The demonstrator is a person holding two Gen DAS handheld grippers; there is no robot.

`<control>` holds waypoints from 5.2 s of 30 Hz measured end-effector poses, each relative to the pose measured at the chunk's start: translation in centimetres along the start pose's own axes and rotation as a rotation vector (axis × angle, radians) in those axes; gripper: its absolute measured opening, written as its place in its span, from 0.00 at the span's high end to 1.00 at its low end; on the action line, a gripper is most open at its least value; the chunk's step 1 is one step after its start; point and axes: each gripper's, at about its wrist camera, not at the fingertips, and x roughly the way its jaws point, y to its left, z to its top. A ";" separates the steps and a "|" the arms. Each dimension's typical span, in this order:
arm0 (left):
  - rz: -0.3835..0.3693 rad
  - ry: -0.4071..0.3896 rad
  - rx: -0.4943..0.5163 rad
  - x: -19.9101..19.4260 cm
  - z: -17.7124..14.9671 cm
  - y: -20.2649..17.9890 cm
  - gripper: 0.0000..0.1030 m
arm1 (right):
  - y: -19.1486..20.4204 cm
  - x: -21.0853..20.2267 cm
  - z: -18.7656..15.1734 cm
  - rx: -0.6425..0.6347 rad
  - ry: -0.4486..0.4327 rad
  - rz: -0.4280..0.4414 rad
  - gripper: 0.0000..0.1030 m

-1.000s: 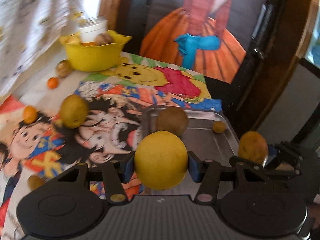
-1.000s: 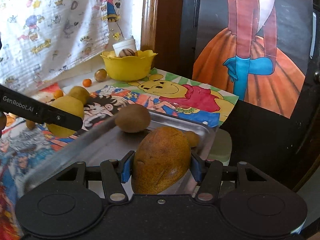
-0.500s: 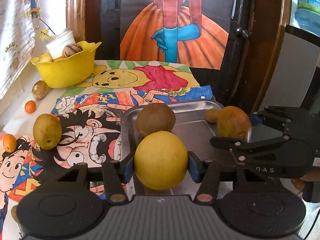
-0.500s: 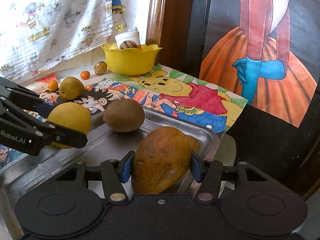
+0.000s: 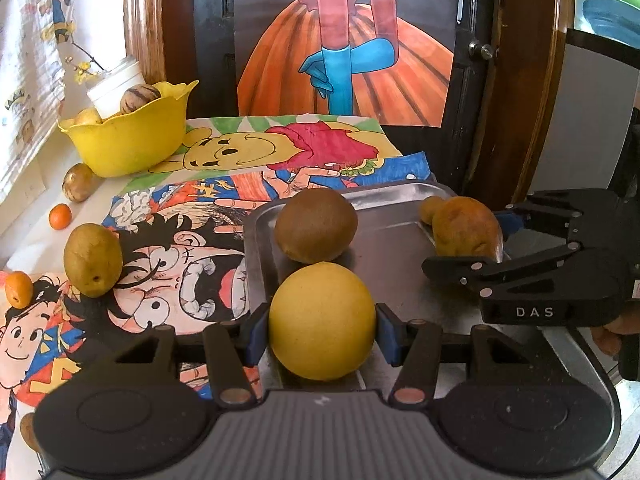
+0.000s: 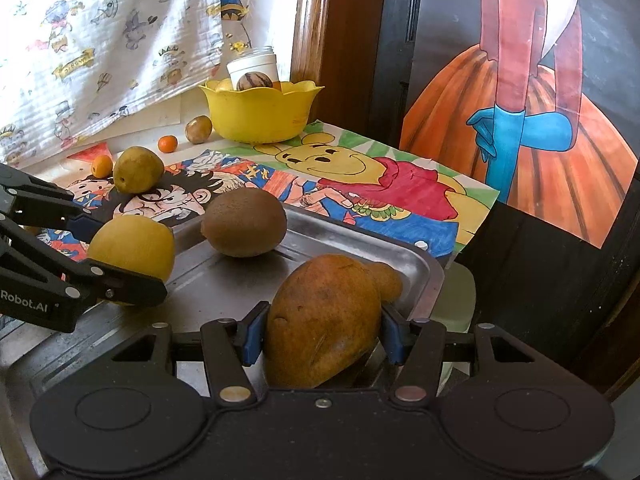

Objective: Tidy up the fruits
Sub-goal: 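Open the left tool to set the yellow fruit on the tray while the right tool releases the pear, then move both tools back toward the remaining fruit beside the tray, then grasp the striped melon with the left tool while the right tool grasps a small brown fruit, then carry the striped melon in the left tool over the tray while the right tool carries the small fruit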

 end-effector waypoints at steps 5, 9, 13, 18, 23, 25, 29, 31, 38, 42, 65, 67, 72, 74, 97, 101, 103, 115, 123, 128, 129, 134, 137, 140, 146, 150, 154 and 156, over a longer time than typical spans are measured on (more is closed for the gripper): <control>0.015 0.009 0.010 0.0 0.0 -0.1 0.43 | -0.1 -0.1 -0.1 0.019 -0.003 0.000 0.43; 0.013 0.005 0.003 -0.3 0.0 0.0 0.33 | -0.2 -1.1 0.0 0.027 -0.022 -0.005 0.39; 0.026 -0.025 -0.019 -1.5 0.1 0.4 0.26 | -0.1 -2.3 0.2 0.035 -0.042 -0.012 0.36; 0.046 -0.063 -0.079 -3.8 0.0 1.1 0.12 | 0.3 -4.8 0.6 0.067 -0.084 -0.020 0.24; 0.083 -0.105 -0.183 -6.8 -0.6 2.4 0.02 | 1.4 -7.8 1.1 0.106 -0.131 -0.025 0.15; 0.103 -0.114 -0.219 -8.0 -1.0 2.9 0.01 | 2.1 -9.1 1.2 0.121 -0.149 -0.026 0.10; 0.158 -0.131 -0.269 -10.5 -2.1 4.0 0.01 | 3.7 -11.3 1.4 0.142 -0.172 -0.010 0.02; 0.185 -0.135 -0.289 -11.8 -2.9 4.7 0.01 | 4.7 -12.4 1.3 0.150 -0.178 0.003 0.01; 0.276 -0.112 -0.361 -15.8 -6.5 7.1 0.00 | 8.9 -14.9 0.4 0.156 -0.133 0.059 0.01; 0.321 -0.103 -0.413 -18.0 -9.1 8.7 0.01 | 11.4 -15.4 -0.6 0.154 -0.086 0.088 0.01; 0.494 -0.032 -0.409 -24.0 -15.9 17.0 0.00 | 27.3 -12.4 2.2 0.031 0.127 0.281 0.01; 0.501 -0.037 -0.404 -23.8 -15.6 17.9 0.00 | 27.7 -11.1 3.1 0.048 0.130 0.246 0.01; 0.495 -0.047 -0.382 -22.0 -14.5 19.8 0.00 | 28.4 -7.7 4.5 0.028 0.084 0.154 0.01; 0.491 -0.056 -0.369 -21.0 -14.0 20.4 0.00 | 28.2 -6.0 4.9 0.048 0.078 0.134 0.01; 0.472 0.000 -0.243 -12.2 -9.8 23.7 0.01 | 29.0 4.2 6.2 -0.007 0.084 0.159 0.23; 0.464 -0.001 -0.231 -11.7 -9.7 23.9 0.01 | 29.3 4.5 6.1 -0.033 0.066 0.152 0.34; 0.460 -0.004 -0.232 -11.5 -9.6 24.0 0.03 | 29.4 4.5 6.1 -0.039 0.058 0.155 0.39; 0.414 0.006 -0.223 -10.7 -9.6 23.6 0.37 | 29.6 4.5 6.0 -0.038 0.036 0.190 0.61; 0.422 0.010 -0.224 -10.4 -9.6 23.4 0.48 | 29.2 4.7 6.1 -0.007 0.032 0.197 0.71; 0.424 0.016 -0.228 -10.7 -9.6 23.2 0.49 | 29.1 4.4 6.0 -0.003 0.037 0.202 0.71; 0.419 0.018 -0.227 -10.8 -9.7 23.1 0.49 | 29.0 4.2 6.0 -0.003 0.039 0.204 0.71; 0.402 0.029 -0.222 -11.2 -9.8 22.0 0.49 | 28.4 3.2 5.6 0.026 0.046 0.221 0.72; 0.387 0.031 -0.227 -11.5 -10.0 21.2 0.49 | 28.1 2.4 5.2 0.040 0.044 0.225 0.72; 0.378 0.031 -0.230 -11.8 -10.1 20.4 0.49 | 27.5 1.5 4.8 0.058 0.041 0.225 0.72; 0.363 0.024 -0.225 -12.6 -10.0 18.6 0.49 | 25.9 -0.8 4.4 0.103 0.024 0.219 0.72; 0.351 0.016 -0.214 -13.0 -9.5 17.0 0.49 | 24.4 -3.0 4.2 0.122 -0.003 0.203 0.72; 0.328 0.000 -0.200 -13.2 -8.7 15.1 0.49 | 22.5 -4.8 4.1 0.157 -0.035 0.176 0.72; 0.314 -0.008 -0.190 -13.2 -8.2 14.1 0.49 | 21.5 -5.6 4.0 0.165 -0.050 0.159 0.72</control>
